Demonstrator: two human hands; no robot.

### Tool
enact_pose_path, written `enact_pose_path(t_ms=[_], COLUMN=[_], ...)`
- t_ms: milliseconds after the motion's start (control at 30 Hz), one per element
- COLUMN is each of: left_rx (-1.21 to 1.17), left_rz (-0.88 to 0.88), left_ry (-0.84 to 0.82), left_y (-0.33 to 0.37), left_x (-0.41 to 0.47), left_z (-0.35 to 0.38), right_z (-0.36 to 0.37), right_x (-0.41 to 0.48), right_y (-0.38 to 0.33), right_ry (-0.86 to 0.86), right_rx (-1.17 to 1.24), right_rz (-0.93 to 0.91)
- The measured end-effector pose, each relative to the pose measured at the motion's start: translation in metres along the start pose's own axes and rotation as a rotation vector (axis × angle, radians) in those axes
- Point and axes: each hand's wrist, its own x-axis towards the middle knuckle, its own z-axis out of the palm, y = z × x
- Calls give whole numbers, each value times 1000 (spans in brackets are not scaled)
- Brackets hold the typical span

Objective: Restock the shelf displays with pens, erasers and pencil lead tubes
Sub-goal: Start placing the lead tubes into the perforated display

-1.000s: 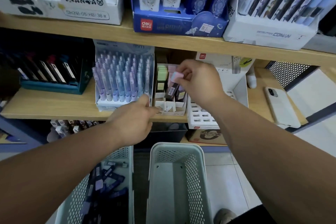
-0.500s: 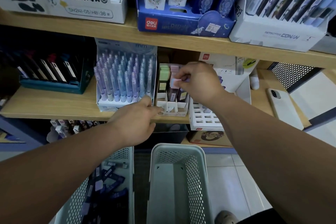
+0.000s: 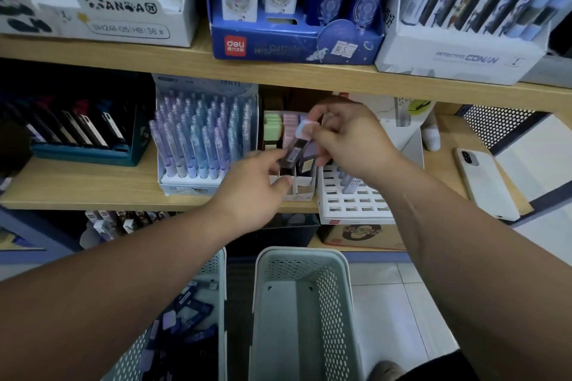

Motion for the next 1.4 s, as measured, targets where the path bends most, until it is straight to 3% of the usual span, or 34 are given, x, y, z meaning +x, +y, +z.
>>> enact_pose_path(t_ms=[100, 233, 433, 867, 1400], left_rx=[73, 279, 709, 687, 631], left_rz=[42, 164, 304, 312, 309], left_ry=[-38, -13, -259, -318, -349], left_y=[-3, -6, -23, -29, -36], left_x=[0, -1, -16, -22, -21], left_z=[3, -2, -14, -22, -22], right_z=[2, 4, 8, 11, 35], right_x=[-4, -3, -1, 9, 13], right_y=[5, 13, 25, 19, 32], right_ry=[-63, 10, 76, 131, 244], right_rx=[-13, -19, -337, -568, -521], right_rz=[-6, -31, -228, -415, -413])
